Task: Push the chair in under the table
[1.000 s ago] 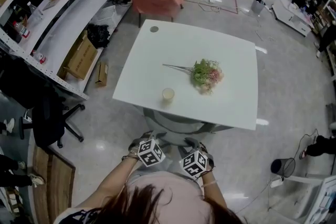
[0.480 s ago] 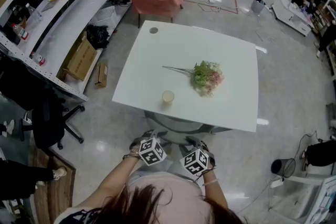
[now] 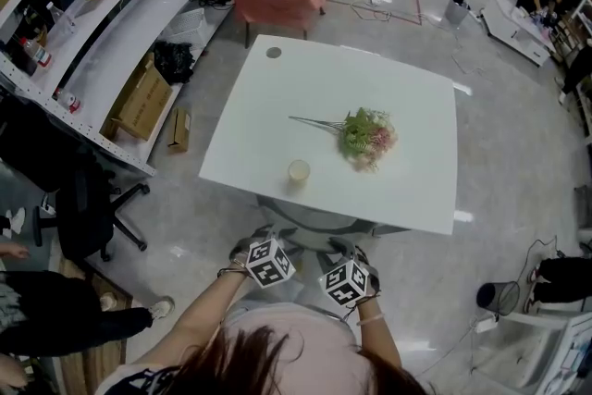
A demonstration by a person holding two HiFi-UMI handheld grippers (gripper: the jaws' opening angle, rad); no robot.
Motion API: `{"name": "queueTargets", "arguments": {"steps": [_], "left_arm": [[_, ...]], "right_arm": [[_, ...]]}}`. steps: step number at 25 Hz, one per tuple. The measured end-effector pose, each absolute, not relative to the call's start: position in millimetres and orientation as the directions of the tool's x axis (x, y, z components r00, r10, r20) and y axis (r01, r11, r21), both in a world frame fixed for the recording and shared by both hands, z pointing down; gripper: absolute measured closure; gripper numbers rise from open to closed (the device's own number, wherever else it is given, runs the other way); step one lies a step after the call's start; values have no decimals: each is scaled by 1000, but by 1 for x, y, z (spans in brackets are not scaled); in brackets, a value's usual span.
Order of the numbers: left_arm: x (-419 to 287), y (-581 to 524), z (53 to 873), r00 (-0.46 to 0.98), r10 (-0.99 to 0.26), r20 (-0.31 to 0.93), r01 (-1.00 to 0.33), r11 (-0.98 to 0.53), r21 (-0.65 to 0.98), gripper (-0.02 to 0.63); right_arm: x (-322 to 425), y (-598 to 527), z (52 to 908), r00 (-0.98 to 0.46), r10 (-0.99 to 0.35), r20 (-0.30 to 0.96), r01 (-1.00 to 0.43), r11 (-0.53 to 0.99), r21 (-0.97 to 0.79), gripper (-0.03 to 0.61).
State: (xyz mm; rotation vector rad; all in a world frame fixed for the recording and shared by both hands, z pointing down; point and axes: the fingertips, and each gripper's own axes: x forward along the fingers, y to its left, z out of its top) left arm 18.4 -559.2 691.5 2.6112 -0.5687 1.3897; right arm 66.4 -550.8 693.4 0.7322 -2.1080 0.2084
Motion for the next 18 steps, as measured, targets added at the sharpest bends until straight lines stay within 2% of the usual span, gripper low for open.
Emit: {"name": "queueTargets", "arguments": {"steps": [18], "left_arm": [[15, -556, 689, 520, -260, 814, -388, -920, -46, 393]], "right_arm": [[63, -547, 692, -428, -430, 795, -579, 806, 125, 407]]}}
